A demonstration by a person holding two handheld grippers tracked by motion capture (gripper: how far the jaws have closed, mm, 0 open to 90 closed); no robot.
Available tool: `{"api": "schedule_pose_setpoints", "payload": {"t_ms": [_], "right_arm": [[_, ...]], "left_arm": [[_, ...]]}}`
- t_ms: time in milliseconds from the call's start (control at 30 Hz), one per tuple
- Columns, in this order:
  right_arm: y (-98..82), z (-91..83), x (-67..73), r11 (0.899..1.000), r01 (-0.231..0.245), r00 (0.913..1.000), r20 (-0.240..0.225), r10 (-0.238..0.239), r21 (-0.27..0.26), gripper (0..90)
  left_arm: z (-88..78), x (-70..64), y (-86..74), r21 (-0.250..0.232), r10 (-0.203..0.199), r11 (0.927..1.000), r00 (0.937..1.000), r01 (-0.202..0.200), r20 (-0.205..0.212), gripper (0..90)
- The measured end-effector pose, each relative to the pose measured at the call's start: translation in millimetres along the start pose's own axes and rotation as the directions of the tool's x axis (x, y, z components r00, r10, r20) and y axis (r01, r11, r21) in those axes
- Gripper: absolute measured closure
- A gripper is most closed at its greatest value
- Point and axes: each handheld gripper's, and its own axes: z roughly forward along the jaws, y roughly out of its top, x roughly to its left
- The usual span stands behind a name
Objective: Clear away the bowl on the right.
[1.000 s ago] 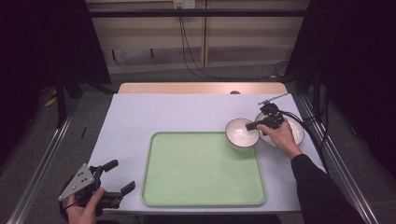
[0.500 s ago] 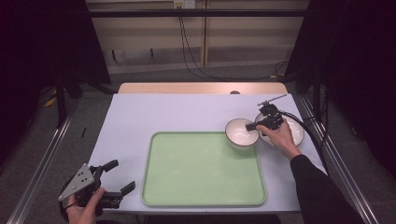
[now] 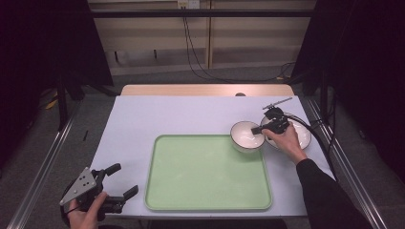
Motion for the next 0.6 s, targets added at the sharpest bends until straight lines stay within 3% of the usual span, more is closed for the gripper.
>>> {"api": "schedule_pose_setpoints", "payload": {"t_ms": [267, 433, 600], "right_arm": [[-2.4, 2.1, 1.4, 0.999, 0.044, 0.9988, 0.02, -0.044, -0.018, 82.2], [-3.3, 2.6, 2.1, 0.998, 0.051, 0.9987, 0.008, -0.051, -0.027, 74.0], [-2.6, -1.0, 2.1, 0.997, 0.047, 0.9989, -0.002, -0.048, -0.061, 51.7]], "left_arm": [[-0.3, -0.3, -0.3, 0.002, -0.007, 1.0, 1.0, 0.007, 0.001, 1.5], [-0.2, -0.3, -0.1, 0.002, -0.003, 1.0, 1.0, 0.003, 0.001, 1.5], [-0.2, -0.2, -0.3, 0.002, -0.007, 1.0, 1.0, 0.007, 0.0, 1.5]]}}
